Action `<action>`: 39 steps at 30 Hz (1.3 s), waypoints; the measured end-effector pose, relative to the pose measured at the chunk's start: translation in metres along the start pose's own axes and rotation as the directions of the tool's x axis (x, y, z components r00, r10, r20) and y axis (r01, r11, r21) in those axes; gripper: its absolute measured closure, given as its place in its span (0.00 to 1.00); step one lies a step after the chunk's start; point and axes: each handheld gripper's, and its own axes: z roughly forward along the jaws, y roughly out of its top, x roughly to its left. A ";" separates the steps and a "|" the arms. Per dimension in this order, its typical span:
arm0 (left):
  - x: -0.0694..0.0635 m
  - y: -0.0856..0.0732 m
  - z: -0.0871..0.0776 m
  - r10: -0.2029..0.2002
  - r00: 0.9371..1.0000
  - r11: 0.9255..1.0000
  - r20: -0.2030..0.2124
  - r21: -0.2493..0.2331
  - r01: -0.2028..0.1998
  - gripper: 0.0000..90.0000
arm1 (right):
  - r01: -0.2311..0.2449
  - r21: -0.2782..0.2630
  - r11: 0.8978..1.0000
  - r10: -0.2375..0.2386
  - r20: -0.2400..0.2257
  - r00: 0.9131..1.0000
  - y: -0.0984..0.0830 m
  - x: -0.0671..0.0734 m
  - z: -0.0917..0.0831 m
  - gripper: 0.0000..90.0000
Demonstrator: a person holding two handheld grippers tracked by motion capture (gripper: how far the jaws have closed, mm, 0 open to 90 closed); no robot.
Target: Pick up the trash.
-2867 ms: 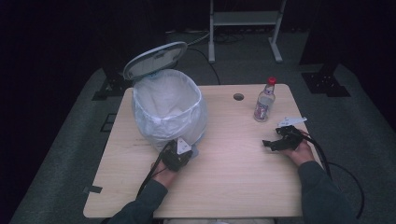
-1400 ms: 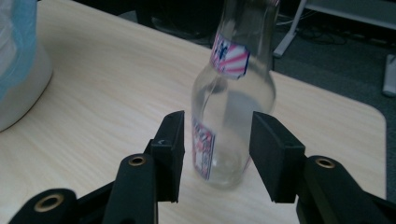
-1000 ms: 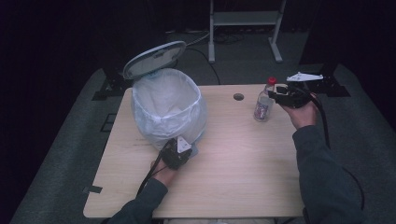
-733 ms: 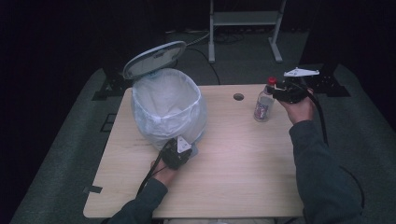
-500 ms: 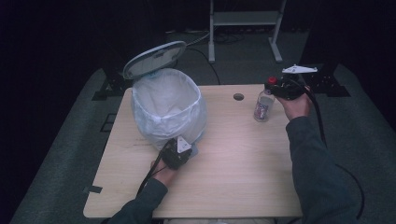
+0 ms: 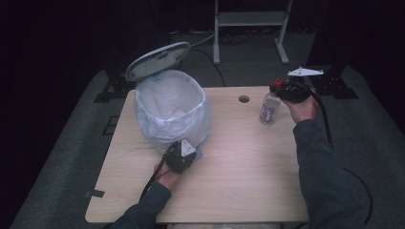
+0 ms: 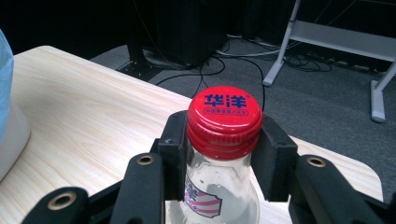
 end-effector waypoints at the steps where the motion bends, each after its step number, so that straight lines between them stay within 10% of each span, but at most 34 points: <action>1: 0.000 0.000 0.000 0.000 1.000 1.000 0.000 0.000 0.000 0.98 | 0.001 0.001 1.000 -0.001 0.001 1.000 0.000 0.000 0.000 0.66; 39: 0.001 0.000 0.000 0.013 1.000 1.000 -0.009 -0.004 -0.013 0.98 | 0.094 -0.043 0.995 -0.098 -0.119 0.988 0.047 0.041 -0.039 0.66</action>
